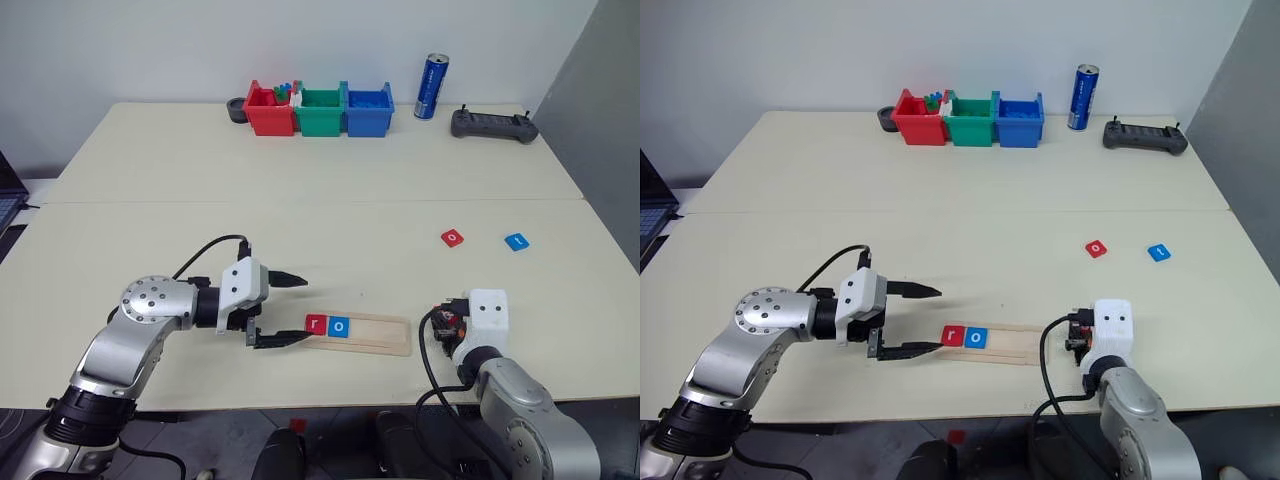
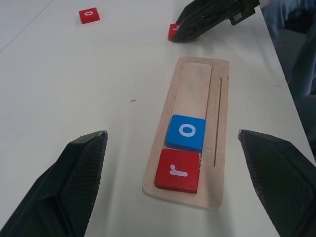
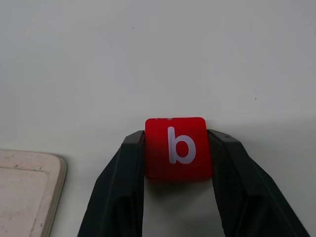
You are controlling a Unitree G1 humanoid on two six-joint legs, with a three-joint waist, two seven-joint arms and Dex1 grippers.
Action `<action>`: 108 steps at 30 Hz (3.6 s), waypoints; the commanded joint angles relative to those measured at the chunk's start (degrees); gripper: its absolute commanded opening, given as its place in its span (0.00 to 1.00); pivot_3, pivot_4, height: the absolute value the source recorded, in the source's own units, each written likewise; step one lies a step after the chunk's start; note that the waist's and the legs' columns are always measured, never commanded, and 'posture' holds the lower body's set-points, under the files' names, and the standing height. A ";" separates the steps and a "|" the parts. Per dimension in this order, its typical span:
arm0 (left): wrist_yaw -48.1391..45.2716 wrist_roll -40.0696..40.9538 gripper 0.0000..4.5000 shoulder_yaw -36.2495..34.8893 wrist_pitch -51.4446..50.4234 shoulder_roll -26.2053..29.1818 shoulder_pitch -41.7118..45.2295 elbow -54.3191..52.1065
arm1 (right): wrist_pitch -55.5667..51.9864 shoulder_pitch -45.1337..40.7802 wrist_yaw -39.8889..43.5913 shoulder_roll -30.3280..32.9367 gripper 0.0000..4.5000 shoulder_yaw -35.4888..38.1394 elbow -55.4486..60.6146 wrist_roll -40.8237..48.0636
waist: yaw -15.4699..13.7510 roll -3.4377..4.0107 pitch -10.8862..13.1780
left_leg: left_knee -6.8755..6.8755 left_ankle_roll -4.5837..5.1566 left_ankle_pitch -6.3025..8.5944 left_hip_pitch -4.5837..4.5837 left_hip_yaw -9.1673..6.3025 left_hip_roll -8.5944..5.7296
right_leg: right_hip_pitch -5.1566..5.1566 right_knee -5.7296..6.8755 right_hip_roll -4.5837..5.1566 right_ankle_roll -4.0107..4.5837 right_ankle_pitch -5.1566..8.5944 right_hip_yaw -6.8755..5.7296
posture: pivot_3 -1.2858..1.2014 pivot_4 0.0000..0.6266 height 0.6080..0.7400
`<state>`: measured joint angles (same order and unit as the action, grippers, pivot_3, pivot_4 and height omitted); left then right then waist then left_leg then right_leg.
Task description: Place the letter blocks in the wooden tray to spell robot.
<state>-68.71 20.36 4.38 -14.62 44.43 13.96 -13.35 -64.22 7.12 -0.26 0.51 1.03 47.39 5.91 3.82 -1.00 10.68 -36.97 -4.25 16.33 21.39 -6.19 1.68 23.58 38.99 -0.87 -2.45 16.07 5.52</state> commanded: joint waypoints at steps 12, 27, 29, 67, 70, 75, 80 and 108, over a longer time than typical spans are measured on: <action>-4.55 1.54 1.00 -2.62 3.94 3.07 -2.29 0.26 | 3.56 -14.06 15.13 14.56 0.99 8.61 -2.11 8.09 | -0.06 0.01 0.01 | -0.01 0.01 0.00 0.00 0.01 -0.01 | -0.01 -0.01 0.00 0.08 -0.05 -0.01 | 0.52 0.24 1.00; -8.56 5.50 1.00 -4.37 7.05 2.93 -2.89 1.06 | 25.93 -7.25 45.61 43.03 0.99 14.18 -14.36 16.97 | -0.46 0.01 0.05 | -0.07 0.05 0.02 -0.01 0.05 -0.03 | -0.09 -0.03 0.01 0.23 -0.14 0.00 | 0.52 0.24 1.00; -8.39 6.33 1.00 -4.77 7.04 2.79 -3.44 0.42 | 27.06 -6.88 44.73 42.97 0.99 14.12 -15.27 16.21 | -0.49 0.01 0.05 | -0.08 0.05 0.02 -0.02 0.05 -0.03 | -0.11 -0.02 0.01 0.23 -0.14 0.01 | 0.52 0.24 1.00; -10.79 3.22 1.00 -2.69 16.26 0.79 -1.74 8.07 | 46.38 -20.45 65.10 49.82 0.99 -8.00 -42.00 6.51 | -0.54 -0.01 0.07 | -0.09 0.04 0.02 -0.37 0.10 -0.03 | -0.39 0.01 0.01 0.26 -0.16 0.04 | 0.52 0.24 1.00; -10.97 2.87 1.00 -2.67 16.87 0.69 -1.66 9.05 | 46.62 -21.16 65.64 49.59 0.86 -8.62 -42.93 6.12 | -0.52 -0.01 0.06 | -0.09 0.04 0.02 -0.38 0.10 -0.03 | -0.39 0.02 0.01 0.26 -0.16 0.04 | 0.52 0.24 1.00; -11.89 2.10 1.00 -2.94 19.95 0.42 -2.66 12.43 | 46.92 -21.67 66.28 49.94 0.46 -8.83 -42.17 5.93 | -0.52 -0.01 0.06 | -0.08 0.04 0.02 -0.40 0.11 -0.03 | -0.39 0.03 0.01 0.27 -0.16 0.04 | 0.52 0.24 1.00; -12.49 1.06 1.00 -3.36 23.11 0.46 -3.35 15.89 | 46.64 -21.73 66.78 50.93 0.32 -8.53 -36.44 6.00 | -0.51 -0.01 0.06 | -0.08 0.04 0.02 -0.40 0.10 -0.03 | -0.39 0.03 0.01 0.27 -0.16 0.04 | 0.52 0.24 1.00; -10.53 0.32 1.00 -2.82 22.19 -0.40 -3.68 12.29 | 21.22 -34.32 56.03 37.68 0.32 -27.69 -21.00 -0.30 | -0.53 -0.03 0.05 | -0.08 0.04 0.02 -0.38 0.02 -0.02 | -0.37 0.05 0.00 0.27 -0.16 -0.04 | 0.52 0.24 1.00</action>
<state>-79.32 19.70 2.18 6.95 44.10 9.71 -0.41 -42.91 -25.96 56.12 38.44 -26.39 24.39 5.40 3.29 -1.03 10.72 -37.04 -4.21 16.35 21.01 -6.17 1.66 23.22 39.04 -0.87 -2.18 15.90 5.49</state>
